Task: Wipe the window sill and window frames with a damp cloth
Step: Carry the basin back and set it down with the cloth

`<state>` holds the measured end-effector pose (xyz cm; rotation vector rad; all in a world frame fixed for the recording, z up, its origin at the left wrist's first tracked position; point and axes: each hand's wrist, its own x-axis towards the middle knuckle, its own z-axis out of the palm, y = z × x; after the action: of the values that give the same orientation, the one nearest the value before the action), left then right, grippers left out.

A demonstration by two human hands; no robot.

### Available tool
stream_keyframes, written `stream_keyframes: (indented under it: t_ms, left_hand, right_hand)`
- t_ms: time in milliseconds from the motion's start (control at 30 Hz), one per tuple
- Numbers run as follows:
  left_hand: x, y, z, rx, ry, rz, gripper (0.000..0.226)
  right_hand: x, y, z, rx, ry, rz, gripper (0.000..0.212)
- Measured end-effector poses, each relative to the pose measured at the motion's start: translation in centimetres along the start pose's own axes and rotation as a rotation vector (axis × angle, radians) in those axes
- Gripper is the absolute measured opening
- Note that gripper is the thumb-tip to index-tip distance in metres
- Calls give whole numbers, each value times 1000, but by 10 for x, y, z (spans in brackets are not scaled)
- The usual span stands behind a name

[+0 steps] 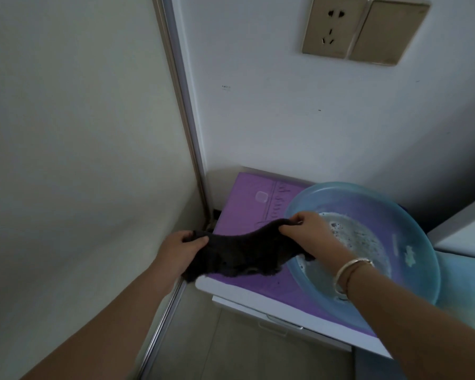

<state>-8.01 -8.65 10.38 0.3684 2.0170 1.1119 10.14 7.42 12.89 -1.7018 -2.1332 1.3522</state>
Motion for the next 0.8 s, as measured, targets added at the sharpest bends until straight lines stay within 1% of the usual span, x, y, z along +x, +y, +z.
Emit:
stream_keyframes:
  t_ms: [67, 133, 167, 200, 233, 267, 300, 333, 400, 433, 500, 567, 633, 667, 700, 733, 800]
  left_hand:
    - [-4, 2, 17, -79, -61, -2, 6]
    - [-6, 5, 34, -230, -112, -44, 13]
    - [-6, 8, 40, -306, -133, -88, 14]
    - [-7, 9, 44, -387, -162, -144, 16]
    - [-7, 10, 46, -478, -204, -213, 24]
    - [-5, 11, 46, -577, -247, -284, 34]
    - [-6, 11, 46, -656, -277, -326, 39]
    - [-4, 9, 45, -694, -294, -327, 38]
    - [3, 2, 46, -655, -253, -297, 30]
    - [6, 0, 49, -639, -224, -291, 31]
    - [15, -1, 56, -615, -183, -270, 29]
    - [24, 8, 69, -658, -194, -232, 23]
    - [31, 16, 82, -766, -201, -267, 20]
    - [37, 14, 90, -823, -201, -312, 18]
    - [41, 6, 97, -832, -190, -357, 16]
    - [48, -6, 102, -780, -155, -417, 17]
    - [58, -34, 110, -549, -66, -555, 33]
  right_hand:
    - [-7, -7, 15, -19, -34, -51, 5]
    - [-14, -16, 30, -2, -112, -92, 13]
    - [-18, -21, 37, 55, -167, -83, 15]
    - [-22, -27, 43, 143, -237, -50, 15]
    - [-26, -33, 46, 245, -307, -1, 17]
    - [-27, -37, 47, 313, -363, 49, 22]
    - [-28, -40, 46, 332, -409, 82, 29]
    - [-27, -40, 44, 337, -443, 97, 35]
    - [-24, -36, 41, 384, -463, 97, 42]
    - [-21, -31, 40, 410, -427, 105, 43]
    - [-13, -18, 40, 435, -276, 98, 38]
    - [1, -3, 40, 452, -134, 57, 33]
    - [13, 6, 37, 498, -35, 31, 32]
    - [19, 12, 35, 512, -3, 28, 31]
    - [23, 18, 34, 508, 11, 22, 31]
    - [28, 24, 34, 484, 20, 18, 31]
    - [36, 35, 33, 409, 27, 15, 30]
